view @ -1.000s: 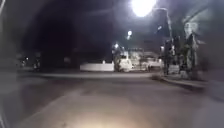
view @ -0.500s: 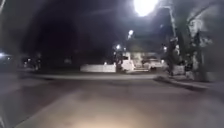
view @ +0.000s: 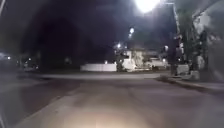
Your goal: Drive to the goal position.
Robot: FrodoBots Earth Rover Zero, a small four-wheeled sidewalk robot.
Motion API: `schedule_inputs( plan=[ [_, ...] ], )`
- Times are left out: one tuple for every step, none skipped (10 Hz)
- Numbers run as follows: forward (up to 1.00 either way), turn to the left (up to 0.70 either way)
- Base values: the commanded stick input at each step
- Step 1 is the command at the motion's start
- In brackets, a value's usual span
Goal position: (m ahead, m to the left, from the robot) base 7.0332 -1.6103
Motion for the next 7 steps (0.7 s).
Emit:
schedule_inputs(
  plan=[
    [0.70,0.00],
    [0.70,-0.10],
    [0.70,-0.35],
    [0.70,-0.35],
    [0.70,-0.35],
    [0.70,-0.35],
    [0.70,-0.35]
  ],
)
